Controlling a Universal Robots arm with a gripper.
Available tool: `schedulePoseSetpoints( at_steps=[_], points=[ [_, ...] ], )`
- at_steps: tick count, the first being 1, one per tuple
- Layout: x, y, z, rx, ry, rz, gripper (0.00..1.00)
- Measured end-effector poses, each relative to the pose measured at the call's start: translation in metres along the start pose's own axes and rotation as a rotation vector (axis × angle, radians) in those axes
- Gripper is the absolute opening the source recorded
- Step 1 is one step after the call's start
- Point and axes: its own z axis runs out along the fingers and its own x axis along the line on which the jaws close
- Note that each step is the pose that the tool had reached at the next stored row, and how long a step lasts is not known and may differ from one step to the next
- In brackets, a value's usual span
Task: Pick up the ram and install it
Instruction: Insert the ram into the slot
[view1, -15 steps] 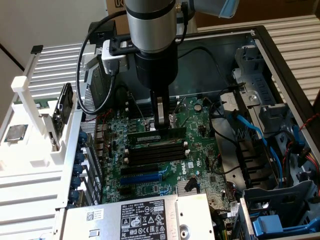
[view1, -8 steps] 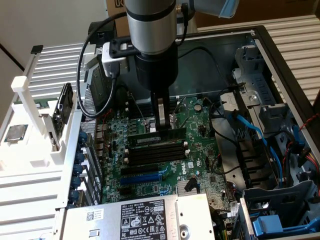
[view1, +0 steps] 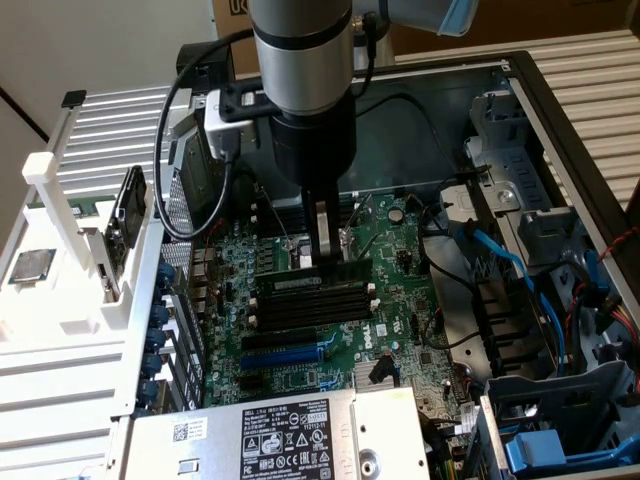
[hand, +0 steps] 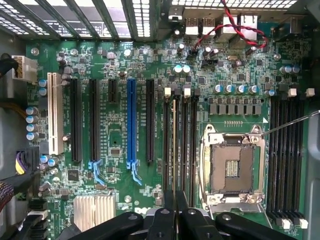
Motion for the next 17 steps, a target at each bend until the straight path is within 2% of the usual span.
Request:
schedulePoseSetpoints(
  at_steps=[6, 17],
  points=[
    [0.0002, 0.0002, 0.0054, 0.0000, 0.0000, 0.000, 0.12],
    [0.0036, 0.0003, 0.0086, 0.0000, 0.0000, 0.000, 0.12]
  ],
)
